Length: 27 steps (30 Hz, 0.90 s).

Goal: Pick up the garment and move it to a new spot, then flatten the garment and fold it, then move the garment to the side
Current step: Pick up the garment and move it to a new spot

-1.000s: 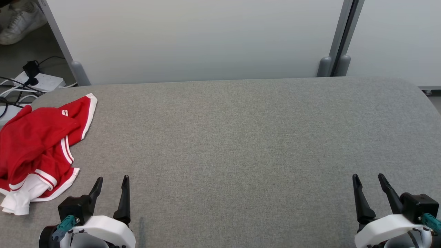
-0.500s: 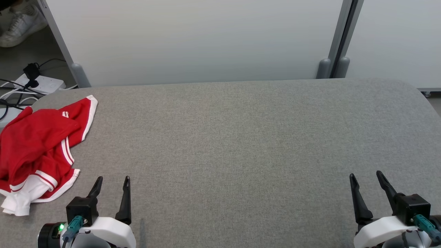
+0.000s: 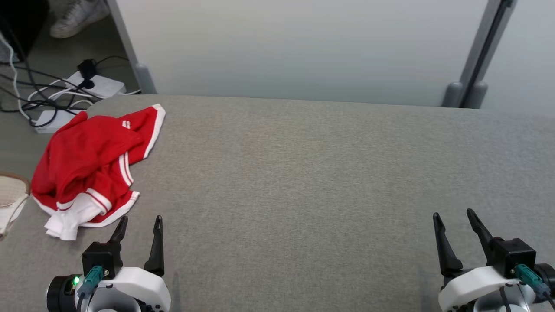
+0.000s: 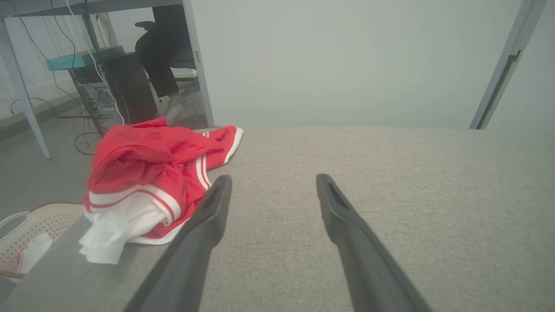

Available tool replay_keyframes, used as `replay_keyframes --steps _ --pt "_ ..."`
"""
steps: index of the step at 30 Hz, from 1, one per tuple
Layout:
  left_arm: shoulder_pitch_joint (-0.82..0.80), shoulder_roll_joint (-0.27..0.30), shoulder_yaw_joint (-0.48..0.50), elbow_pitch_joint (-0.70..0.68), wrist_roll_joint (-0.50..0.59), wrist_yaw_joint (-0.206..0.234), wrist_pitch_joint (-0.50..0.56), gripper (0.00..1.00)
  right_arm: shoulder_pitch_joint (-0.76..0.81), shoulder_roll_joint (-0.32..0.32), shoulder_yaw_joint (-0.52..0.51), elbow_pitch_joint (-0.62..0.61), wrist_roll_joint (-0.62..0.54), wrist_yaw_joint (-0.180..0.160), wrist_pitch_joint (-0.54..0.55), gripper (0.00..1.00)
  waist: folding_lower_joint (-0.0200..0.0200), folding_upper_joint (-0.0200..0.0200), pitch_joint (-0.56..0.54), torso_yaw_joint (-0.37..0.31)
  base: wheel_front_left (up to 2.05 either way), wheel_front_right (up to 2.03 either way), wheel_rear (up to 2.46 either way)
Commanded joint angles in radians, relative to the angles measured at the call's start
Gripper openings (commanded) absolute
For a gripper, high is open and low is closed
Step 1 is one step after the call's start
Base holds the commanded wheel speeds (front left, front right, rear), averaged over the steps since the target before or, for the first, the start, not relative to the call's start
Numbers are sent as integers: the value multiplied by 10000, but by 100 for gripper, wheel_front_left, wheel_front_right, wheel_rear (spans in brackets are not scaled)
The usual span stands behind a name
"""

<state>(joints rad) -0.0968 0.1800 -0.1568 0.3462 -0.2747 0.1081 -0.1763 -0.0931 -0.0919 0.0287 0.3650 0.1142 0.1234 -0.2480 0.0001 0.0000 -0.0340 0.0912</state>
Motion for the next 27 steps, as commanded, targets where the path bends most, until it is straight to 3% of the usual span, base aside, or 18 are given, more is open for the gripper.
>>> replay_keyframes --steps 1,15,27 --pt "-556 244 371 -189 0 92 -95 100 -442 -69 301 -300 18 73 -137 100 0 0 39 462 0 0 0" --pt "-432 280 453 -80 -171 278 -260 100 -530 74 729 -371 285 73 -137 100 0 0 70 2624 0 0 0" --pt "-480 292 387 56 -312 289 -285 100 -614 87 794 -151 201 73 -137 100 0 0 100 2956 0 0 0"
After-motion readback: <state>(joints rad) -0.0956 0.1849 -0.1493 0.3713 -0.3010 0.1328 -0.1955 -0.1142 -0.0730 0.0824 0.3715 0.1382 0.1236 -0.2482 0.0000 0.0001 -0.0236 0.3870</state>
